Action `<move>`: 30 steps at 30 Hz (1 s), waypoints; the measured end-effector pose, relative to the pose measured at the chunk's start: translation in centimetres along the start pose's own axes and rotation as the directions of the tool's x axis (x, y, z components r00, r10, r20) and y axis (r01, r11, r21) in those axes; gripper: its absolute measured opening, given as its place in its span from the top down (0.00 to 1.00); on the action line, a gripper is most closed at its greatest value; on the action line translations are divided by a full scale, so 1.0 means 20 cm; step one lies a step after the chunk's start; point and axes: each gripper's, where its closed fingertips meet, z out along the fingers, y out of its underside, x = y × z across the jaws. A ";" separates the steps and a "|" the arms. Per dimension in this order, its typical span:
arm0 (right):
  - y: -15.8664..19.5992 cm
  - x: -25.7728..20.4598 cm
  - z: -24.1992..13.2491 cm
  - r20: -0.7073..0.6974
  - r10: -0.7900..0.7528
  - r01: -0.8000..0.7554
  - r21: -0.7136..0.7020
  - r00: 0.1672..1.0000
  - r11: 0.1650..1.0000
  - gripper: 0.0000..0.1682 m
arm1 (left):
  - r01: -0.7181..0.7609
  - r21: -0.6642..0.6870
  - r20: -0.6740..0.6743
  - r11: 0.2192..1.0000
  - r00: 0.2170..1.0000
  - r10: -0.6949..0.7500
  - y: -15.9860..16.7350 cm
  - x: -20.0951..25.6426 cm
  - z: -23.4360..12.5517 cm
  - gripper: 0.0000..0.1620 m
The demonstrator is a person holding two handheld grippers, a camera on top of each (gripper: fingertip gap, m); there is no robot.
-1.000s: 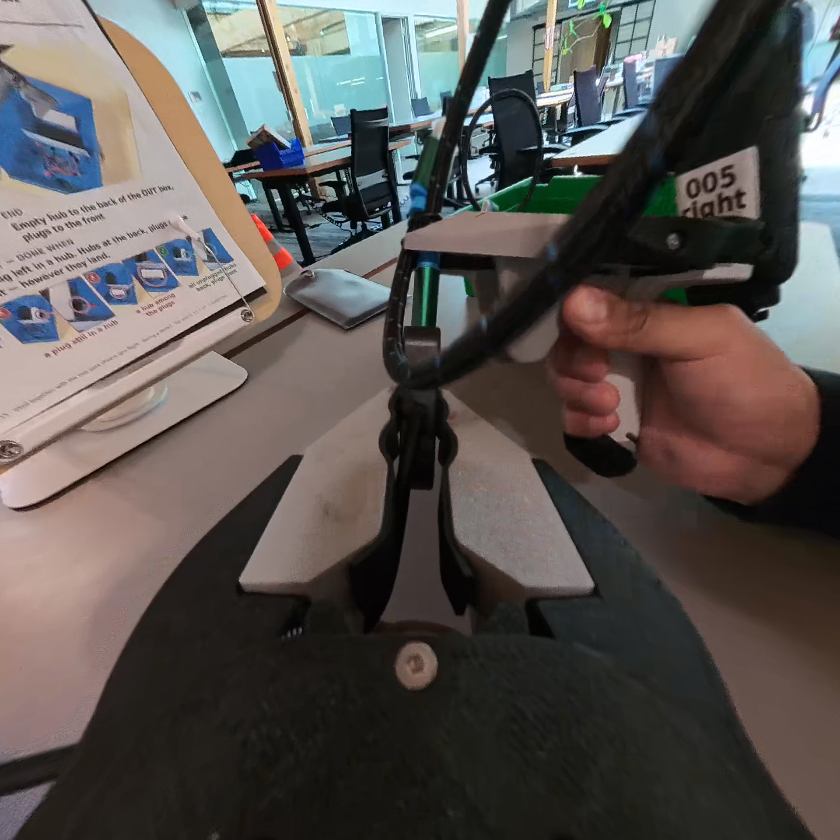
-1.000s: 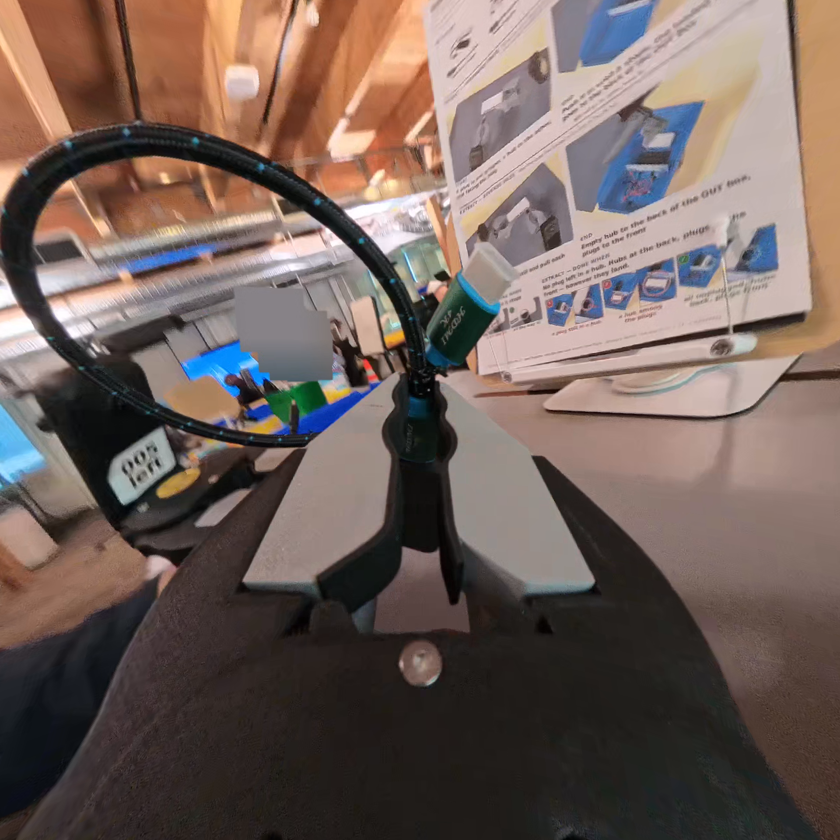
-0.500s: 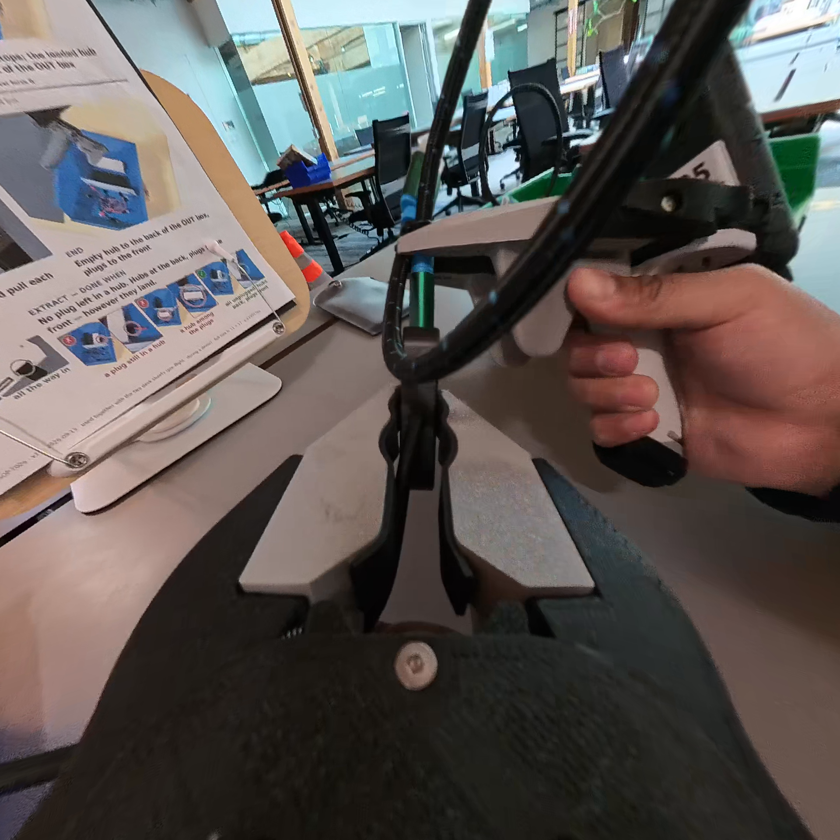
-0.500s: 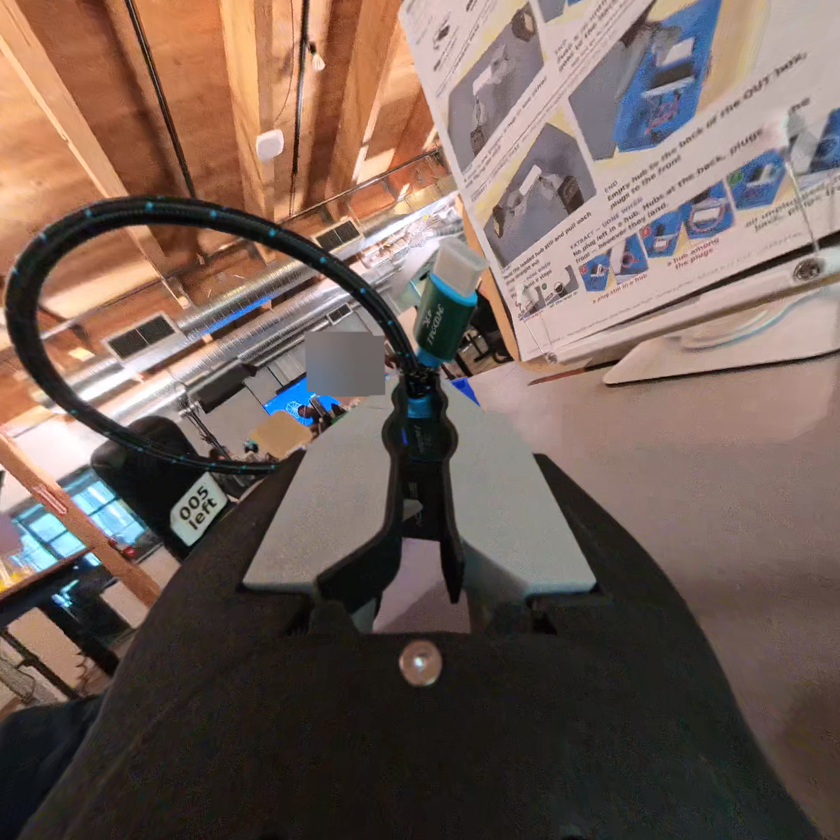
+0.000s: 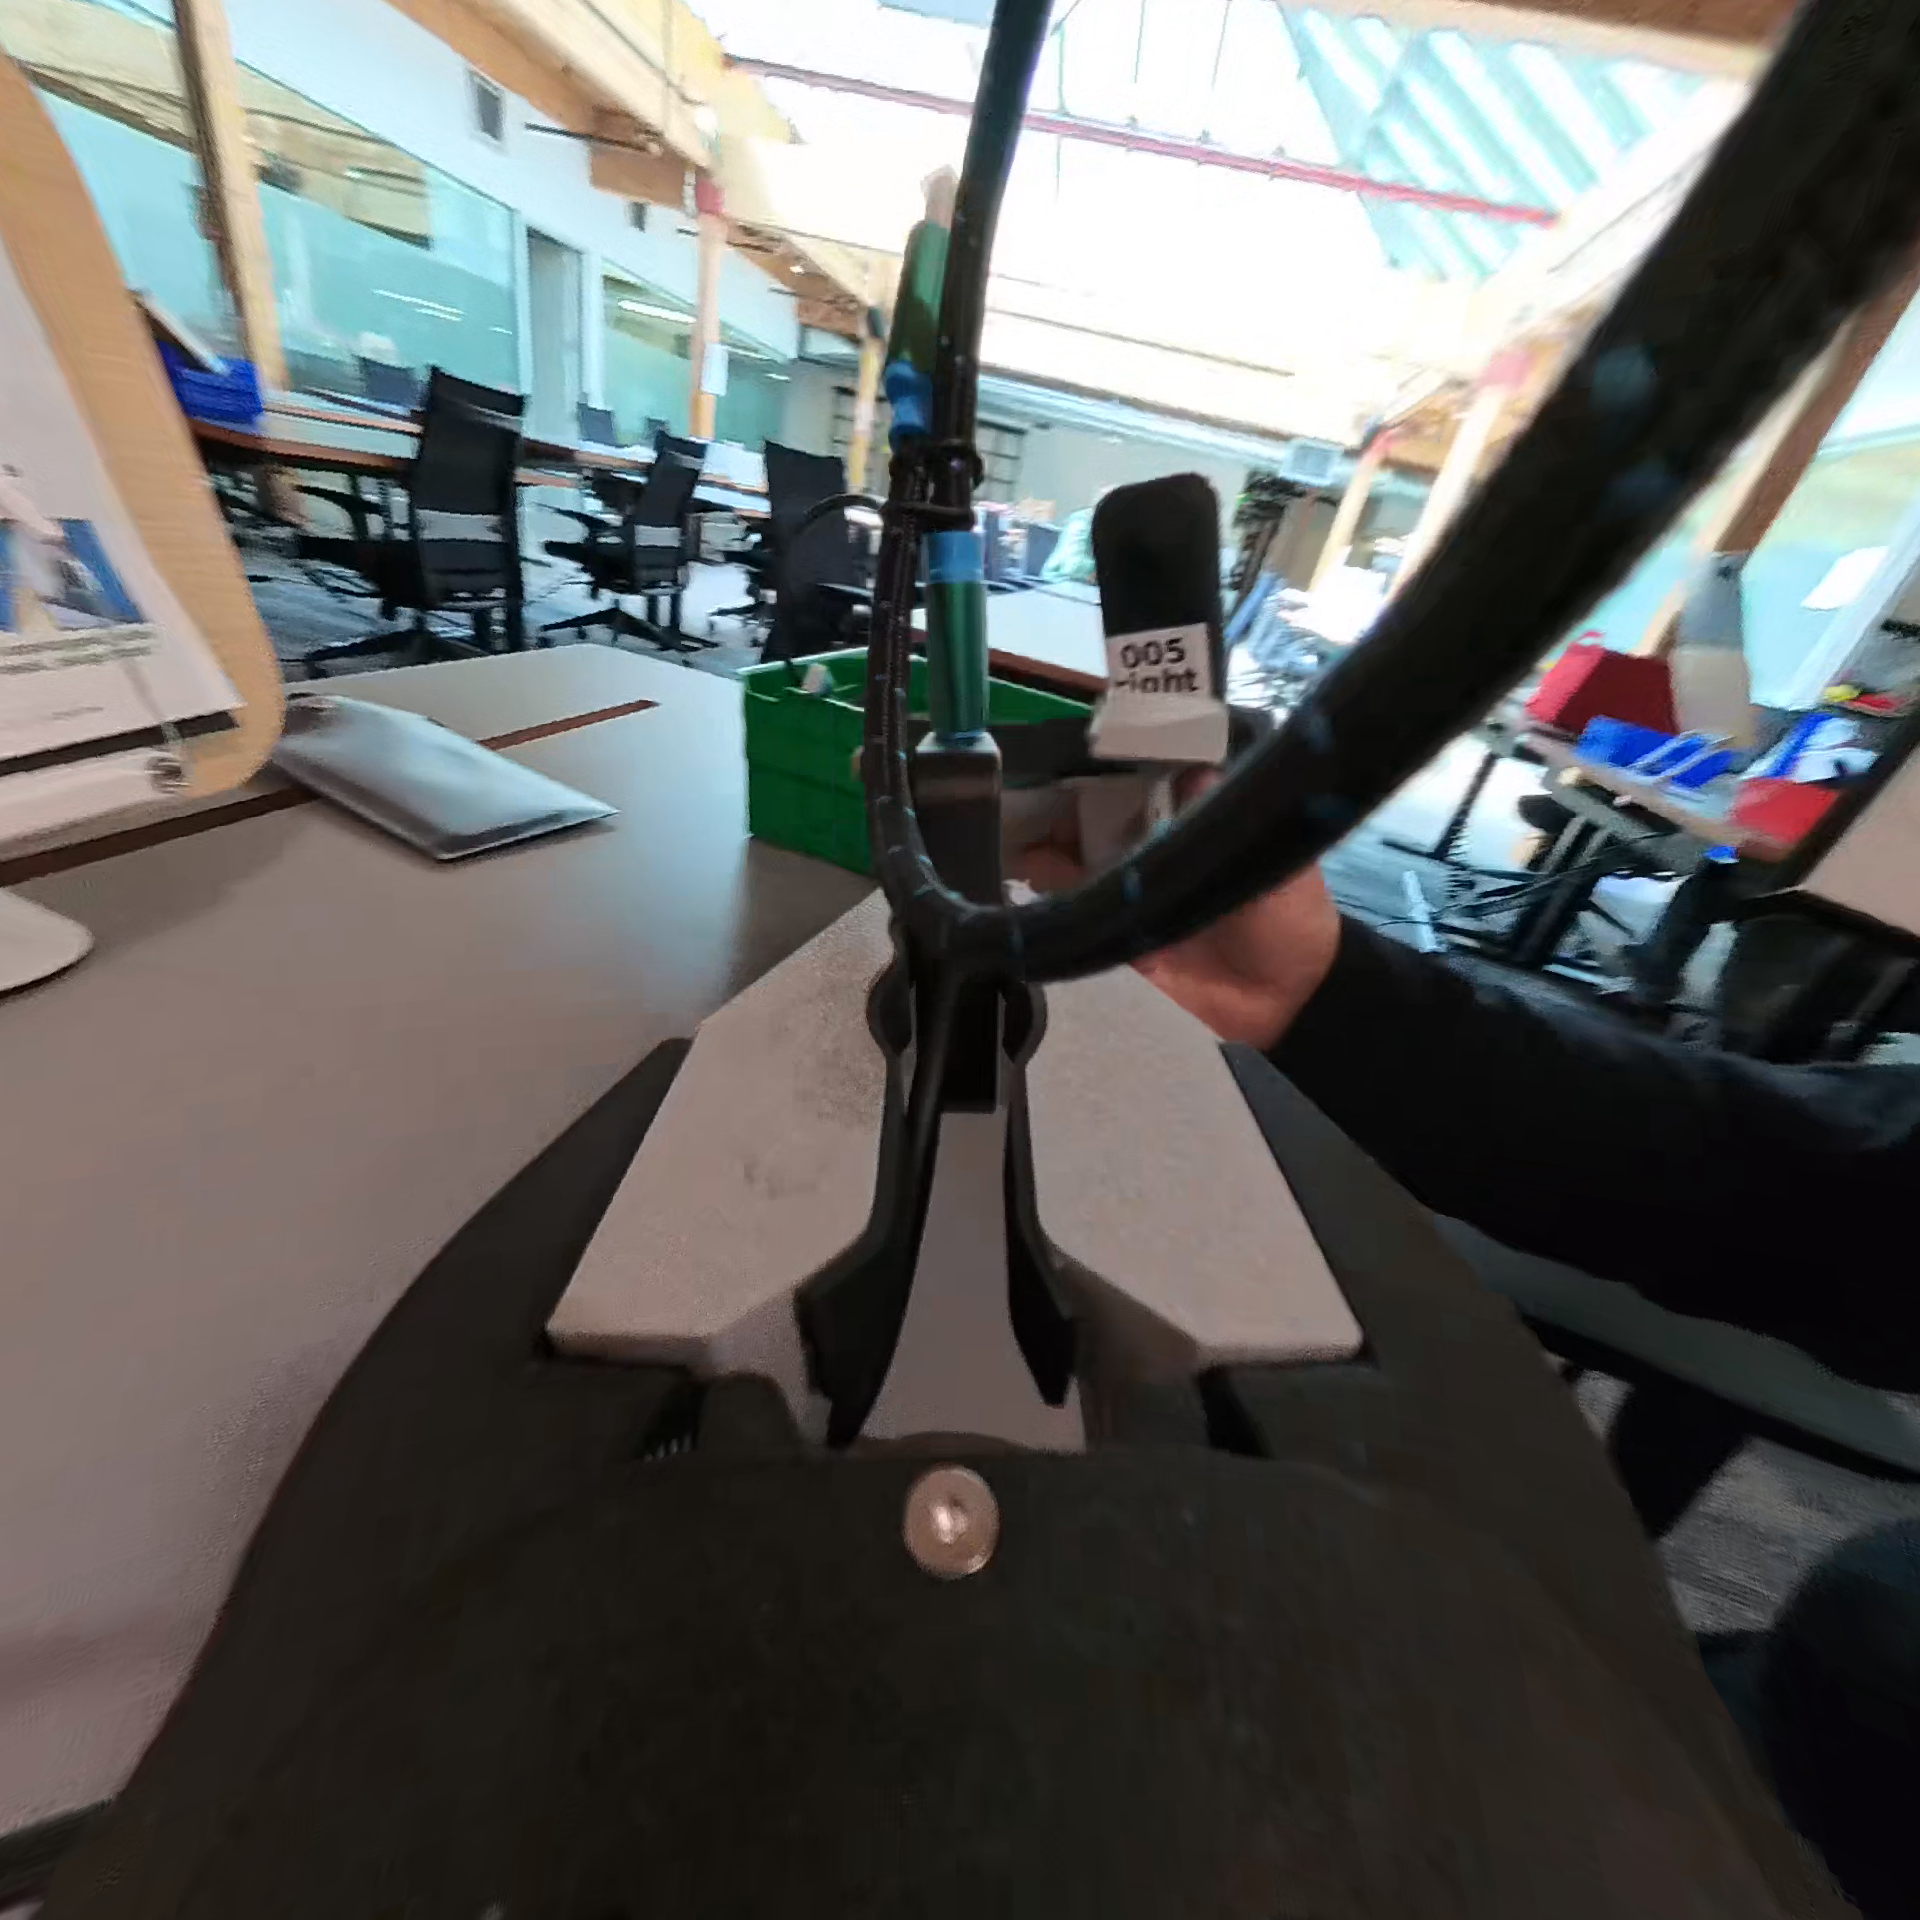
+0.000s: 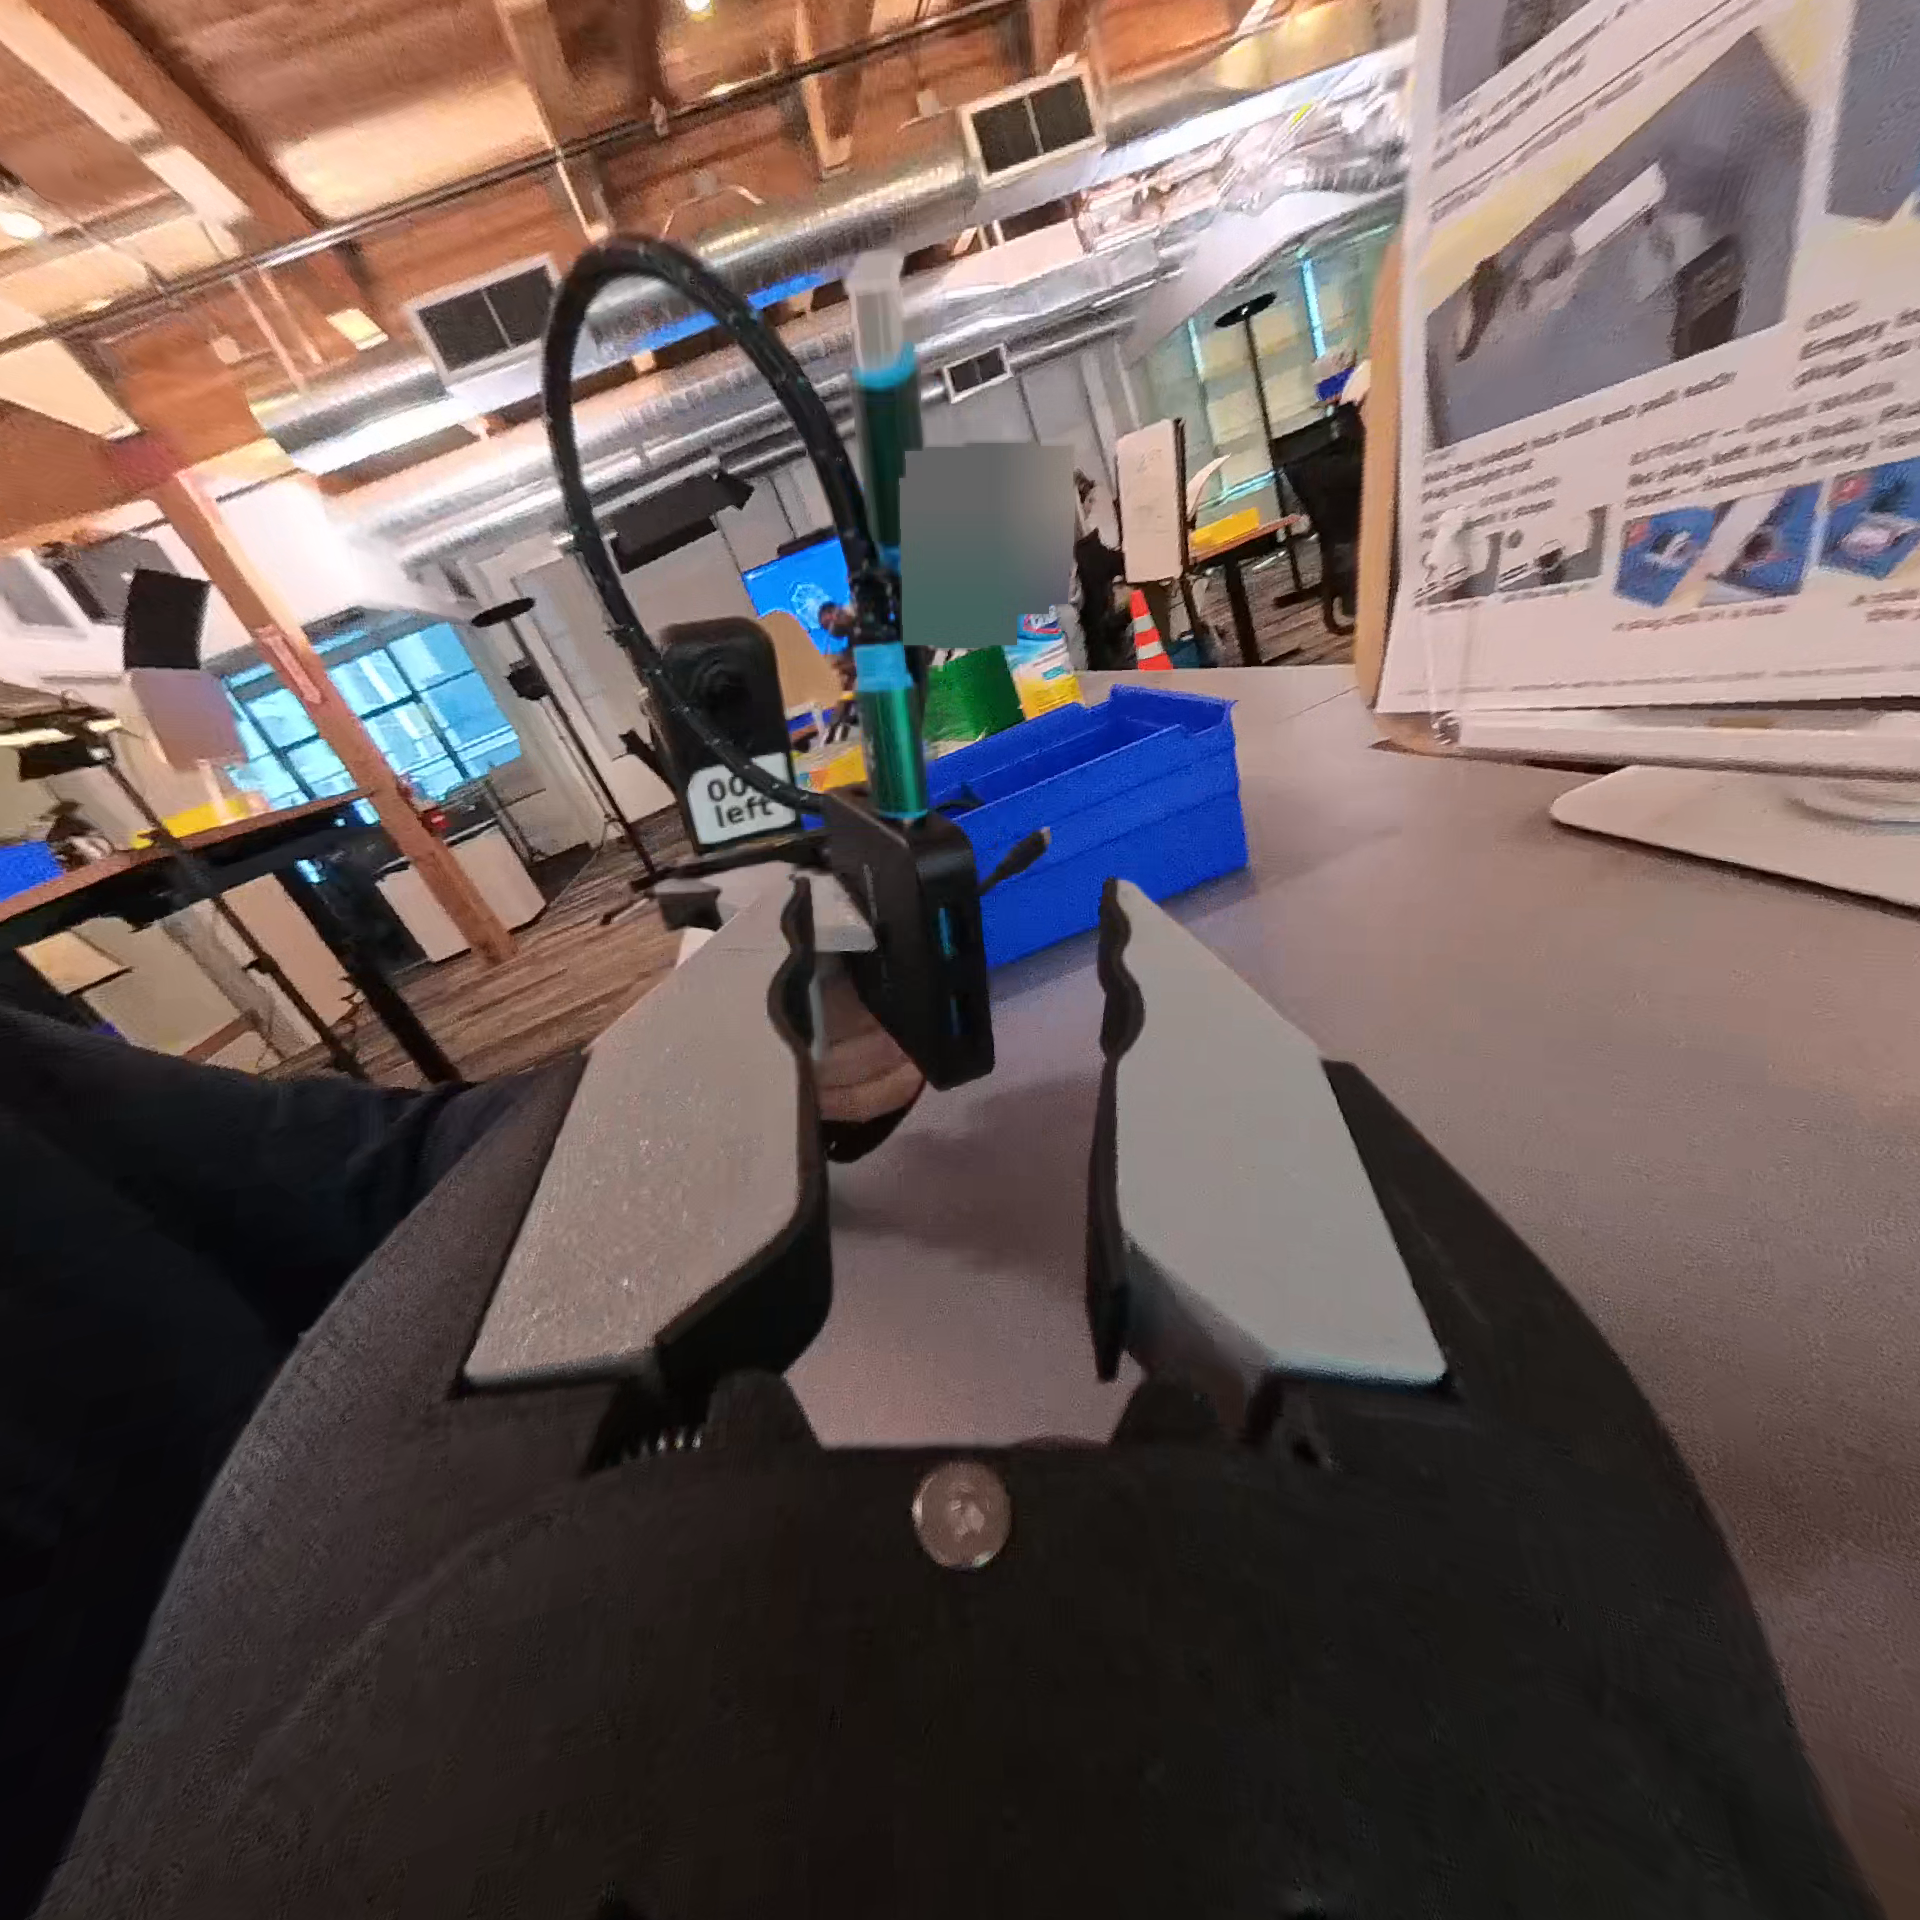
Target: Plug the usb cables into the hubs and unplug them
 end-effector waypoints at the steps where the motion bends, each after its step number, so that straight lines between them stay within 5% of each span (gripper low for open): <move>1: 0.03 -0.03 0.01 0.023 0.008 -0.008 -0.016 1.000 1.000 0.68 | 0.014 -0.005 -0.021 1.000 1.000 -0.014 0.01 0.01 0.00 0.94; 5: 0.05 -0.15 0.06 0.144 0.041 -0.039 -0.019 0.989 0.999 0.70 | 0.012 -0.102 -0.061 0.995 0.998 -0.018 0.11 0.04 0.04 0.94; 9: 0.12 -0.15 0.06 0.152 0.066 -0.053 -0.089 0.986 0.995 0.94 | -0.024 -0.166 -0.125 0.986 0.992 0.003 0.17 0.12 0.05 0.93; 15: 0.16 -0.12 0.03 0.110 0.029 -0.013 -0.146 0.994 0.989 0.95 | -0.033 -0.221 -0.120 0.975 0.993 0.006 0.22 0.13 0.08 0.91; 20: -0.13 -0.08 -0.07 0.009 -0.009 0.009 0.006 1.000 1.000 0.95 | -0.057 -0.080 0.016 0.995 0.998 0.058 0.08 0.04 0.05 0.74; 22: -0.26 -0.05 -0.16 -0.047 -0.027 0.029 0.045 0.999 0.999 0.95 | -0.051 0.006 0.065 0.999 0.997 0.051 -0.01 0.01 0.00 0.74; 24: -0.31 -0.01 -0.23 -0.163 -0.132 0.125 -0.052 0.978 0.991 0.95 | -0.017 0.090 -0.038 0.996 0.999 0.020 -0.08 0.08 -0.01 0.77; 27: -0.37 -0.03 -0.26 -0.248 -0.382 0.318 -0.262 0.890 0.911 0.94 | 0.007 0.036 -0.145 0.999 0.989 -0.002 -0.04 0.21 0.07 0.56; 30: -0.37 -0.06 -0.24 -0.217 -0.352 0.270 -0.331 0.911 0.904 0.95 | -0.088 0.094 -0.206 0.992 0.973 0.106 -0.07 0.35 0.05 0.52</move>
